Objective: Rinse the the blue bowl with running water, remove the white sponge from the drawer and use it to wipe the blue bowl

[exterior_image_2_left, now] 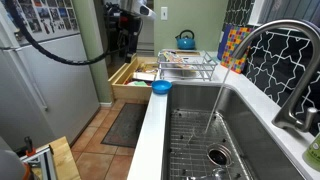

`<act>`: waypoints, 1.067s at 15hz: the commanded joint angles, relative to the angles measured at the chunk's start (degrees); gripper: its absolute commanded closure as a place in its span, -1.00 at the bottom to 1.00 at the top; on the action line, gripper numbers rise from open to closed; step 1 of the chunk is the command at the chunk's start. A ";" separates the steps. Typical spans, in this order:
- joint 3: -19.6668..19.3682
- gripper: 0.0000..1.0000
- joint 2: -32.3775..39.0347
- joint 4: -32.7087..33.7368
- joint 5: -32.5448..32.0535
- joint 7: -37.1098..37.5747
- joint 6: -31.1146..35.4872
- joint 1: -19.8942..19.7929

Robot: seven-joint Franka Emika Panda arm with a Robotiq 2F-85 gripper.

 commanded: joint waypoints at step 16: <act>-5.10 -1.00 20.25 0.89 -2.66 7.26 31.45 -1.11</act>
